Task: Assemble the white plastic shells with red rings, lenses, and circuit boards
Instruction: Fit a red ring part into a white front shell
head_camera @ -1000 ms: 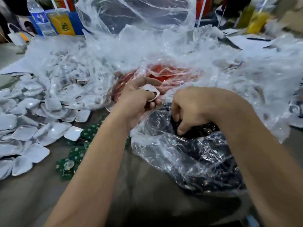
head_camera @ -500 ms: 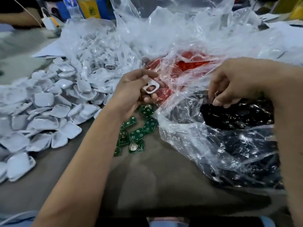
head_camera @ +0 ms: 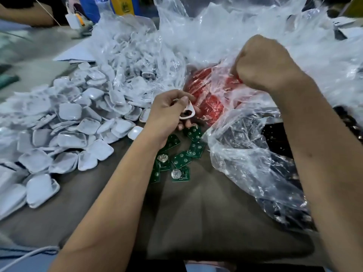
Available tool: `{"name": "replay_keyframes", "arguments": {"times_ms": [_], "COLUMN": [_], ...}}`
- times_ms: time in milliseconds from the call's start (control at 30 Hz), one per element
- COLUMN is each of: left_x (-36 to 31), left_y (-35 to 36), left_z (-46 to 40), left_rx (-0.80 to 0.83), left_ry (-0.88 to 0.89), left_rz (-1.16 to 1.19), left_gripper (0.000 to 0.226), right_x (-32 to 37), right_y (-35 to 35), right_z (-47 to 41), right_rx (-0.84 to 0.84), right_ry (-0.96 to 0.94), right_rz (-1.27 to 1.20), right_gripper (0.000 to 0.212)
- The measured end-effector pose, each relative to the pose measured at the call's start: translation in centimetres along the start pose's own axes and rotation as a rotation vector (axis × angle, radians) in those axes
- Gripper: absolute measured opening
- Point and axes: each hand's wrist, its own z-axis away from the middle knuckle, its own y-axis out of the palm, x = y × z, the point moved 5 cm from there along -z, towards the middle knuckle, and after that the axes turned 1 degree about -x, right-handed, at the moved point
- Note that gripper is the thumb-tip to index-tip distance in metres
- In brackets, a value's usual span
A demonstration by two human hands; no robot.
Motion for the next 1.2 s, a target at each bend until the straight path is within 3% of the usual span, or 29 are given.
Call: {"name": "replay_keyframes", "arguments": {"times_ms": [100,167,300,433,667,800,1000,1200], "left_x": [0.0,0.1,0.1,0.0,0.0,0.2,0.6,0.5], "left_y": [0.5,0.6,0.9,0.6,0.2,0.0,0.3,0.5], "left_z": [0.2,0.5,0.8,0.9,0.8,0.4,0.3,0.4], "left_rx": [0.021,0.034,0.060,0.052,-0.014,-0.063,-0.050,-0.023], "left_ry": [-0.065,-0.123,-0.163,-0.123,-0.062,-0.058,-0.081,-0.070], "left_rz": [0.035,0.067,0.079,0.041,-0.045,-0.051,0.047,0.021], "left_gripper": [0.023,0.025,0.028,0.017,0.017,0.019,0.017,0.019], "right_x": [-0.4,-0.4,-1.2,-2.2,-3.0,-3.1,-3.8,-4.2], "right_y": [2.3,3.6,3.9,2.7,2.1,1.4,1.0,1.6], "right_z": [-0.6,-0.6,-1.3,-1.6,-0.3,0.7,1.3,1.1], "right_rx": [0.119,0.128,0.030,-0.045,-0.014,-0.137,-0.215,-0.072], "right_ry": [-0.030,-0.061,-0.009,0.047,0.081,0.086,0.094,0.105], "right_rz": [0.239,0.270,0.213,0.136,0.035,-0.101,-0.148,0.014], "right_gripper": [0.011,0.008,0.019,0.009,0.011,0.007,0.041,0.031]}}
